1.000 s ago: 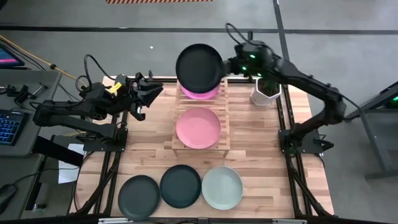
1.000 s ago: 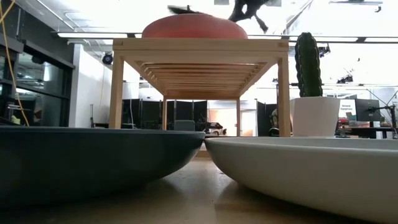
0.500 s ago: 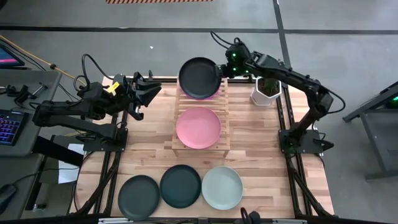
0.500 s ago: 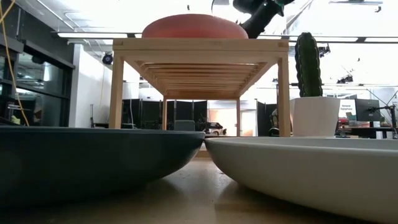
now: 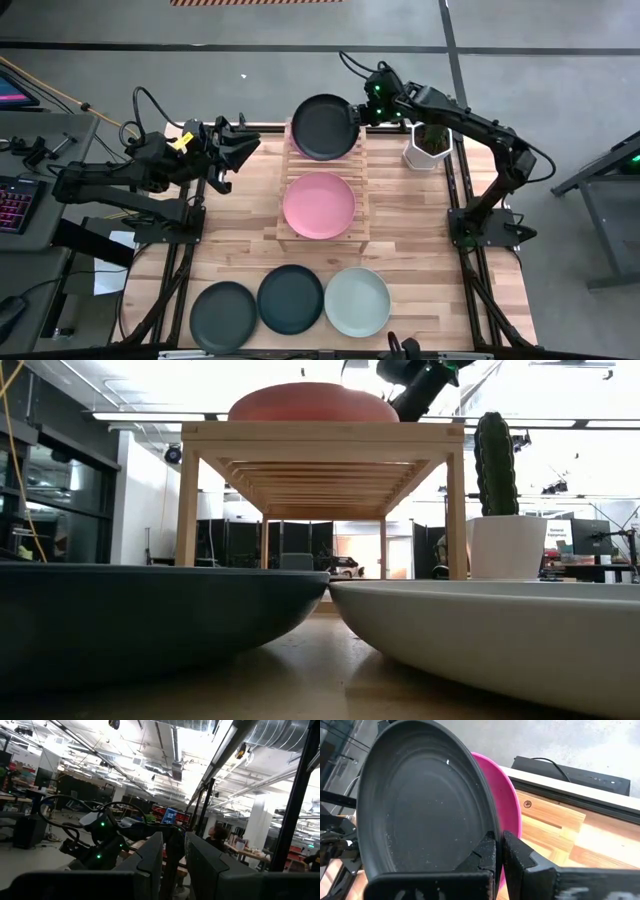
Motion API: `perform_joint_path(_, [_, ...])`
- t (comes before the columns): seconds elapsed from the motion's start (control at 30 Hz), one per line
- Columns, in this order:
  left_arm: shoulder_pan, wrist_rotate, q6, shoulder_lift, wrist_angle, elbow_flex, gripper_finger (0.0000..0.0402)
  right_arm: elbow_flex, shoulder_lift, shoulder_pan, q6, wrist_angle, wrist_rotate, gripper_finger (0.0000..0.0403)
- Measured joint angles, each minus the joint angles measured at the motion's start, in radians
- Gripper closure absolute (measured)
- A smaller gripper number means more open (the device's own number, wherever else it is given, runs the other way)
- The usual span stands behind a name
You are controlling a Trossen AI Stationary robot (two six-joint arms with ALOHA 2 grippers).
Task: Place and stack plates onto a shelf
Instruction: Stack the right black plate on top of the pink plate on the shelf, then stack the left black plate on top of the light pink plate on the shelf
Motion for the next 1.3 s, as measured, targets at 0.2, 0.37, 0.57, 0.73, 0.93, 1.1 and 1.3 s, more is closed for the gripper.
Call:
perform_joint_path(0.2, [0.0,0.0,0.0,0.0,-0.019,0.0,0.0328,0.0,0.002,0.0,-0.006,0.022,-0.001,0.0402])
perform_joint_path(0.37, [0.0,0.0,0.0,0.0,-0.019,0.0,0.0328,0.0,0.002,0.0,-0.006,0.073,-0.005,0.0379])
perform_joint_path(0.57, [0.0,0.0,0.0,0.0,-0.02,0.0,0.0328,0.0,0.002,0.001,-0.039,0.078,-0.004,0.031])
perform_joint_path(0.73, [0.0,0.0,0.0,0.0,-0.02,0.0,0.0328,0.0,0.002,0.001,-0.085,0.076,-0.026,0.0278])
perform_joint_path(0.93, [0.0,0.0,0.0,0.0,-0.02,0.0,0.0328,0.0,-0.019,0.005,-0.207,0.028,-0.12,0.0274])
perform_joint_path(1.1, [0.0,0.0,0.0,0.0,-0.031,0.0,0.0328,0.0,-0.103,0.054,-0.357,-0.112,-0.109,0.0274])
perform_joint_path(1.3, [0.0,0.0,0.0,0.0,-0.061,0.0,0.0328,-0.081,-0.281,0.144,-0.445,-0.135,-0.057,0.0274])
